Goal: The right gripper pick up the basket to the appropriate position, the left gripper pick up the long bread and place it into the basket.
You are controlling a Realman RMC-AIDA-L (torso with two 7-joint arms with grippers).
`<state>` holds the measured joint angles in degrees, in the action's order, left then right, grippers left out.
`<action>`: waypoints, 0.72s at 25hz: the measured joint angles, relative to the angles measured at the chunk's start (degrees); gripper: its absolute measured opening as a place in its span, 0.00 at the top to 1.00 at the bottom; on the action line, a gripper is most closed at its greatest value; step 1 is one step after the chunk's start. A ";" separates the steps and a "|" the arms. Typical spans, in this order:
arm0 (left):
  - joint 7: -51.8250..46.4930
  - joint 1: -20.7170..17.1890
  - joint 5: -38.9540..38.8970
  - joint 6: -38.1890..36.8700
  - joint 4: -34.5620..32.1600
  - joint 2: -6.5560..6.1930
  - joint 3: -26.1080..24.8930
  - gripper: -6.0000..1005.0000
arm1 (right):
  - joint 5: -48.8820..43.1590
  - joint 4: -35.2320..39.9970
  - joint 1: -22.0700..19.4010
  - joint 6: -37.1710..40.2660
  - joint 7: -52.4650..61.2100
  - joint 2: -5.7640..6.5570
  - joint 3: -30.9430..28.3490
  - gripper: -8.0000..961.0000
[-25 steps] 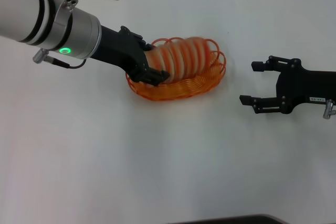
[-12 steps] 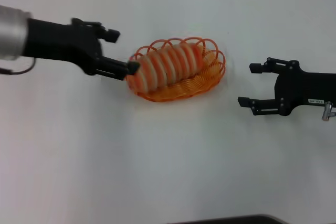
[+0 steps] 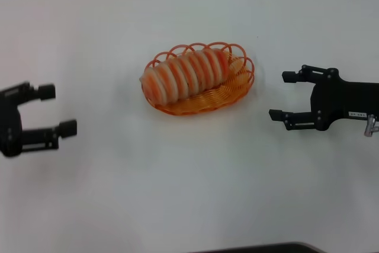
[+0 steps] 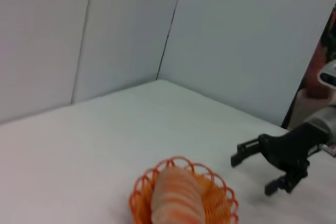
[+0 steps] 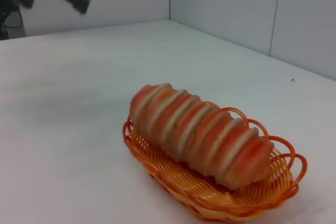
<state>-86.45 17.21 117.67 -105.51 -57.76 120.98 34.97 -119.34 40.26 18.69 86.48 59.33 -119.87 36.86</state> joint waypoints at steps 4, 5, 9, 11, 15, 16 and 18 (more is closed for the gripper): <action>6.40 -3.42 0.05 1.37 5.59 -0.16 -0.11 0.06 | 0.05 -0.01 -0.04 0.31 0.00 -0.01 -0.10 0.05; 7.52 -3.72 0.14 2.10 6.32 -0.06 -0.09 0.06 | 0.07 -0.01 -0.02 0.42 0.00 -0.01 -0.07 0.05; 11.06 -4.06 1.35 5.54 9.80 0.34 0.42 0.06 | 0.08 -0.10 0.07 0.46 -0.18 -0.06 -0.13 0.05; 11.94 -3.76 2.09 6.78 11.46 0.46 0.52 0.06 | 0.08 -0.21 0.09 0.46 -0.33 -0.10 -0.15 0.05; 12.19 -3.67 3.42 8.93 12.96 0.60 0.53 0.06 | 0.08 -0.25 0.11 0.46 -0.50 -0.10 -0.24 0.05; 12.21 -3.67 3.62 9.14 13.22 0.56 0.53 0.06 | 0.08 -0.26 0.11 0.47 -0.50 -0.10 -0.24 0.05; 12.24 -3.62 3.88 9.35 13.71 0.45 0.45 0.07 | 0.08 -0.27 0.12 0.49 -0.51 -0.10 -0.24 0.05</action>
<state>-74.21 13.58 121.55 -96.16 -44.04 121.43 35.42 -119.26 39.99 18.81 86.97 58.82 -119.97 36.62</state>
